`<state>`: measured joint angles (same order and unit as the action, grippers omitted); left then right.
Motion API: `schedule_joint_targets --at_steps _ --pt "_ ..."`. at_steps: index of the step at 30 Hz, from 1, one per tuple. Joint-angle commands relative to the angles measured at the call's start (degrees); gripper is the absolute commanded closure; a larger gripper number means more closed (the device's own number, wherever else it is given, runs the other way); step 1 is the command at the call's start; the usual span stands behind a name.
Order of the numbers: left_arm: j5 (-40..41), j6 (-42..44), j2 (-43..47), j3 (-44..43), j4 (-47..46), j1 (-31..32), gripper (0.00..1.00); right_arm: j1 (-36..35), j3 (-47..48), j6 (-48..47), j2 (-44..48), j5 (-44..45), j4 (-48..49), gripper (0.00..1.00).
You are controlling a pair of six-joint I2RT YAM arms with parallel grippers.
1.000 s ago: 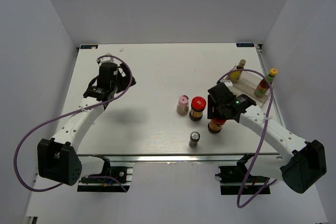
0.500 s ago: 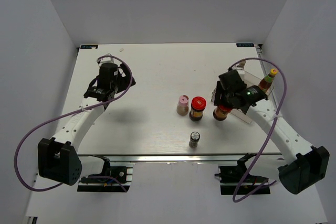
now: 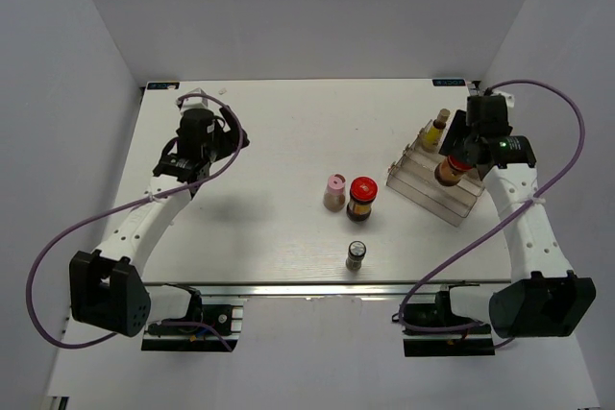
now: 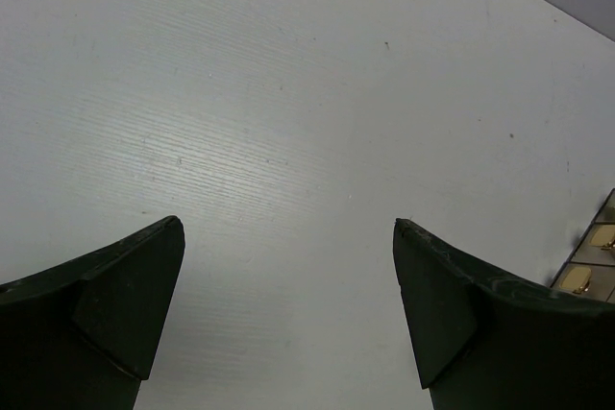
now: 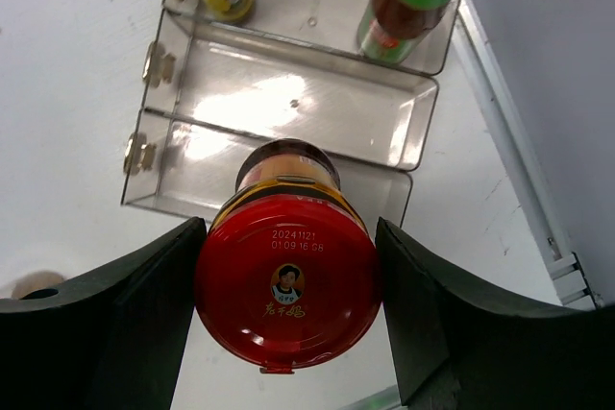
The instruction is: Organize the condiment bottles
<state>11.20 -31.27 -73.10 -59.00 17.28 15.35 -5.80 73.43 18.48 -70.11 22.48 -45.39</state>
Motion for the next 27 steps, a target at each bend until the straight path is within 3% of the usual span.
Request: schedule_joint_targets --at_steps 1,13,27 --pt "-0.3 0.9 -0.5 -2.0 -1.8 0.2 0.02 3.7 3.9 -2.0 -0.2 -0.4 6.4 0.88" --pt "0.0 1.6 -4.8 -4.1 -1.9 0.1 0.02 14.6 2.2 -4.8 -2.9 -3.0 12.1 0.90" --pt "-0.5 1.2 -7.8 -6.0 -1.1 0.1 0.02 18.5 -4.2 -4.2 -6.6 -6.3 18.4 0.91"
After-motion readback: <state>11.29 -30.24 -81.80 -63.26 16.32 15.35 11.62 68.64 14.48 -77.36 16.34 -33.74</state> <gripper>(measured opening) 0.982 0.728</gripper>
